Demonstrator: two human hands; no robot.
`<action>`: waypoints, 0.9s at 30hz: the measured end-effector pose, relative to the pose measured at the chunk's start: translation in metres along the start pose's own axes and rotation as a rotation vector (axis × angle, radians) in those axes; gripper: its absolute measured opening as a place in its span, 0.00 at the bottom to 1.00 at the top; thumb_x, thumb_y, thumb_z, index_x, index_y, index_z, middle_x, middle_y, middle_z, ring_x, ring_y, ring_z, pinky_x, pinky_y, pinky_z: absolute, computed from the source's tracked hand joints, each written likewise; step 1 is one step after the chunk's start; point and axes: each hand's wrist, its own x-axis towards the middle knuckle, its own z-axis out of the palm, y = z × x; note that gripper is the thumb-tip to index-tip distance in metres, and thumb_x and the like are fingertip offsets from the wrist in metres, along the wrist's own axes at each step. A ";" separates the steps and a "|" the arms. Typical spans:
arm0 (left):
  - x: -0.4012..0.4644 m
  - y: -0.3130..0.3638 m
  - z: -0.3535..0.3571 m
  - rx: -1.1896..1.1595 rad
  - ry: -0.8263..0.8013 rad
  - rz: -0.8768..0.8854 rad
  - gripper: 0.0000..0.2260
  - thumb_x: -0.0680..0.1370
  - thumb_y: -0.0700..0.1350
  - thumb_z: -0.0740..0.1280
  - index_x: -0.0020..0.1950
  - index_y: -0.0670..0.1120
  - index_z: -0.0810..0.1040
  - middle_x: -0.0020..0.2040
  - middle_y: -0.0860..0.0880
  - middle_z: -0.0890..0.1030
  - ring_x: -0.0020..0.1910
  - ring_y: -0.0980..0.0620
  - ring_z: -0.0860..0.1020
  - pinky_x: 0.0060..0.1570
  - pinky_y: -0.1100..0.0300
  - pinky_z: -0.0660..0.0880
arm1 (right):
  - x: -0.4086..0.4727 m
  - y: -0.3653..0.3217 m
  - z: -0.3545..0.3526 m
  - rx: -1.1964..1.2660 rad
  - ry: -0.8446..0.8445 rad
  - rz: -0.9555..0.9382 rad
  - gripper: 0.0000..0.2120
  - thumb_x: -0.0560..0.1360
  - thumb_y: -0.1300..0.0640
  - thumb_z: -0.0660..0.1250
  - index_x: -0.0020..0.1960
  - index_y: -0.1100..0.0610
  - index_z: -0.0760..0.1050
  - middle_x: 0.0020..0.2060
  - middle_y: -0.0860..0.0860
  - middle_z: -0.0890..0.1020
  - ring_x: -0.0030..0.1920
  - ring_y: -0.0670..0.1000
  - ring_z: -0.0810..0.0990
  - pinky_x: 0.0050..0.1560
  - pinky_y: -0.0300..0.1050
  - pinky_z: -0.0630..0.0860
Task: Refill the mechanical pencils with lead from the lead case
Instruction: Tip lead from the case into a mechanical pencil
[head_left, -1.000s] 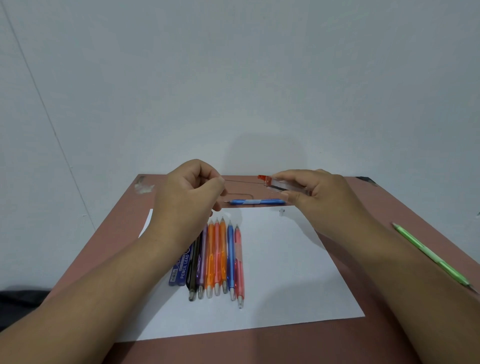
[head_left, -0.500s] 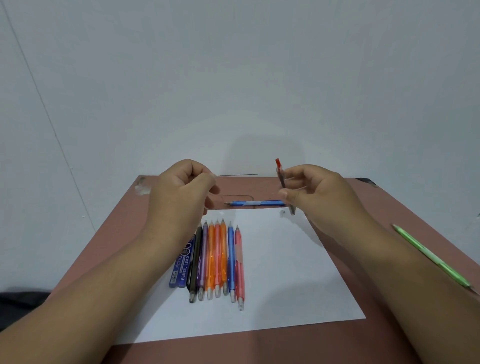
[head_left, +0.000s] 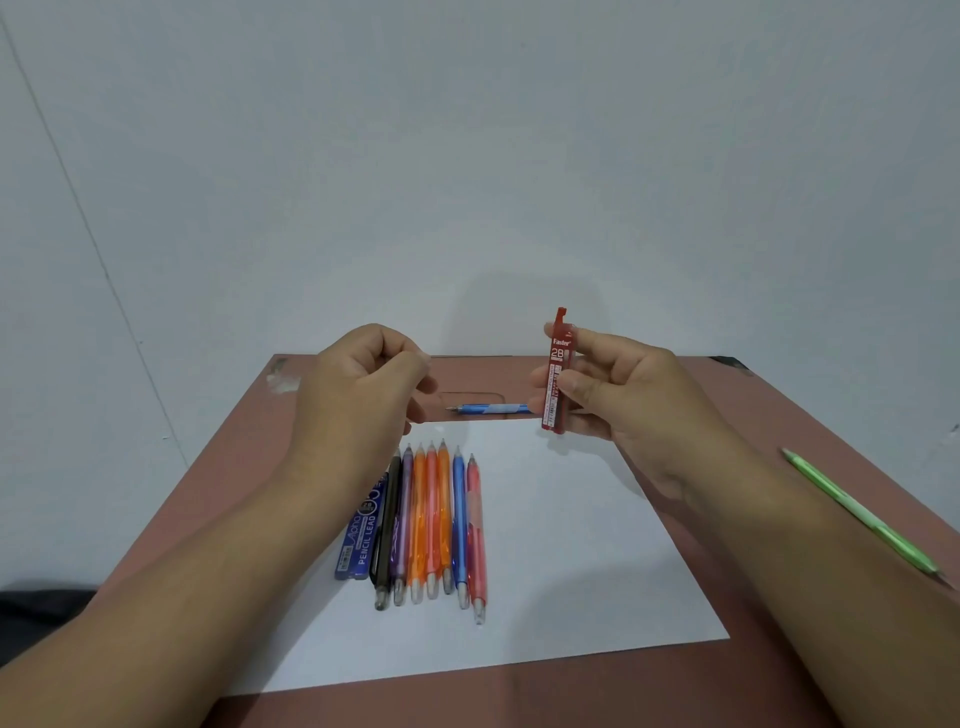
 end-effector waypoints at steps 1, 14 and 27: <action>0.000 0.000 0.000 0.001 -0.001 -0.001 0.06 0.79 0.42 0.65 0.44 0.44 0.79 0.38 0.50 0.84 0.32 0.54 0.79 0.37 0.54 0.79 | -0.001 -0.001 0.000 0.000 -0.019 0.000 0.24 0.80 0.68 0.65 0.71 0.48 0.75 0.49 0.54 0.87 0.51 0.55 0.87 0.51 0.50 0.84; 0.001 -0.002 0.001 0.018 0.002 -0.012 0.06 0.79 0.43 0.65 0.44 0.44 0.79 0.38 0.51 0.84 0.32 0.55 0.80 0.38 0.52 0.80 | -0.003 0.000 0.002 -0.343 -0.005 -0.137 0.30 0.74 0.62 0.76 0.67 0.35 0.75 0.42 0.50 0.85 0.43 0.53 0.86 0.49 0.50 0.85; 0.002 -0.004 0.001 0.011 0.014 -0.015 0.05 0.78 0.42 0.65 0.44 0.45 0.79 0.38 0.51 0.84 0.32 0.55 0.80 0.38 0.54 0.80 | -0.014 -0.009 0.004 -0.402 -0.186 -0.072 0.24 0.71 0.61 0.79 0.58 0.36 0.83 0.46 0.48 0.85 0.42 0.52 0.87 0.44 0.48 0.85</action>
